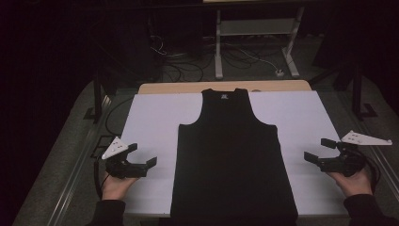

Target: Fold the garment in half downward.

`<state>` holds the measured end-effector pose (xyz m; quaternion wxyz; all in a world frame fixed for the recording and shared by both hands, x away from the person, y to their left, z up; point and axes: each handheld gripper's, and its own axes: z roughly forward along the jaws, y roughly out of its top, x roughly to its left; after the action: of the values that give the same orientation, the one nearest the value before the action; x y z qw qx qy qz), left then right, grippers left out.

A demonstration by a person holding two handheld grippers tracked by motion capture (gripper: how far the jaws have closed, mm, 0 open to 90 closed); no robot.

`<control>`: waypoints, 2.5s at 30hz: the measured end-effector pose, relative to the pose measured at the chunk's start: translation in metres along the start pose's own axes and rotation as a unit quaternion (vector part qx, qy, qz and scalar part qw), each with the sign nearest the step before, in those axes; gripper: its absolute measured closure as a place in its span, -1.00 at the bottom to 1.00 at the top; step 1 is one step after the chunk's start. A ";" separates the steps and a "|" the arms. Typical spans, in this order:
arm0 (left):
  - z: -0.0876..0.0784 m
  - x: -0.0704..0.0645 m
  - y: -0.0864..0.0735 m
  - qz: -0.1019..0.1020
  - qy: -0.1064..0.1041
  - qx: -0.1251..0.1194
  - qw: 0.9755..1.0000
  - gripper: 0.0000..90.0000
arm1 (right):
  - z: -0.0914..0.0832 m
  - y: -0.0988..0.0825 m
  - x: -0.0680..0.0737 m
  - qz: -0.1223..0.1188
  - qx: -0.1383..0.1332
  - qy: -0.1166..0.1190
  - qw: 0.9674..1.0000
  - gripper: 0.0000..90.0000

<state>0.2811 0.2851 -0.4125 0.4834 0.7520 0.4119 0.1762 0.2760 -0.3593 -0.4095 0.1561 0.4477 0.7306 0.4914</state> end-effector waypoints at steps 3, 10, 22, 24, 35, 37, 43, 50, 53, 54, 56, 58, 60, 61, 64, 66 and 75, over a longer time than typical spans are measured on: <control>0.000 -0.001 0.000 0.000 -0.001 0.000 1.000 -1.00 | 0.000 0.000 0.000 -0.001 0.000 0.000 1.000 -1.00; 0.001 -0.002 0.001 0.001 -0.004 -0.002 1.000 -1.00 | 0.000 0.001 0.001 -0.002 0.006 -0.001 1.000 -1.00; 0.001 -0.008 0.006 0.005 -0.008 0.006 1.000 -1.00 | -0.003 0.009 0.010 -0.016 -0.001 -0.001 1.000 -1.00; 0.002 -0.011 0.009 0.007 -0.011 0.003 1.000 -1.00 | -0.003 0.012 0.012 -0.021 -0.004 0.000 1.000 -1.00; 0.008 -0.018 0.024 0.040 -0.018 0.015 0.999 -1.00 | 0.002 0.028 0.016 -0.037 0.010 0.003 0.999 -1.00; 0.008 -0.016 0.027 0.042 -0.016 0.016 0.999 -1.00 | 0.003 0.030 0.017 -0.041 0.012 0.004 0.999 -1.00; 0.010 -0.014 0.035 0.038 -0.022 0.022 0.999 -1.00 | 0.006 0.039 0.018 -0.052 0.019 0.005 0.998 -1.00; 0.013 -0.012 0.047 0.040 -0.024 0.024 0.999 -1.00 | 0.008 0.048 0.017 -0.054 0.023 0.008 0.998 -1.00; 0.014 -0.011 0.053 0.044 -0.024 0.025 0.998 -1.00 | 0.010 0.054 0.016 -0.056 0.025 0.012 0.998 -1.00; 0.015 -0.010 0.055 0.045 -0.024 0.026 0.998 -1.00 | 0.010 0.054 0.016 -0.056 0.025 0.012 0.998 -1.00; 0.017 -0.010 0.058 0.048 -0.025 0.029 0.998 -1.00 | 0.011 0.058 0.016 -0.060 0.028 0.013 0.998 -1.00; 0.017 -0.010 0.062 0.052 -0.026 0.030 0.998 -1.00 | 0.013 0.063 0.017 -0.061 0.031 0.015 0.998 -1.00; 0.018 -0.009 0.064 0.051 -0.028 0.027 0.998 -1.00 | 0.013 0.065 0.017 -0.062 0.031 0.015 0.997 -1.00; 0.018 -0.009 0.066 0.053 -0.028 0.028 0.998 -1.00 | 0.013 0.068 0.017 -0.063 0.032 0.018 0.997 -1.00; 0.020 -0.006 0.068 0.054 -0.026 0.034 0.998 -1.00 | 0.013 0.074 0.018 -0.066 0.032 0.019 0.997 -1.00; 0.021 -0.005 0.070 0.054 -0.027 0.036 0.998 -1.00 | 0.014 0.077 0.018 -0.068 0.032 0.021 0.997 -1.00; 0.026 -0.003 0.083 0.063 -0.029 0.040 0.997 -1.00 | 0.021 0.090 0.016 -0.078 0.044 0.014 0.996 -1.00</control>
<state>0.3335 0.2512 -0.3520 0.4528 0.7999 0.3561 0.1684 0.3267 -0.3237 -0.3385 0.1642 0.3885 0.7864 0.4514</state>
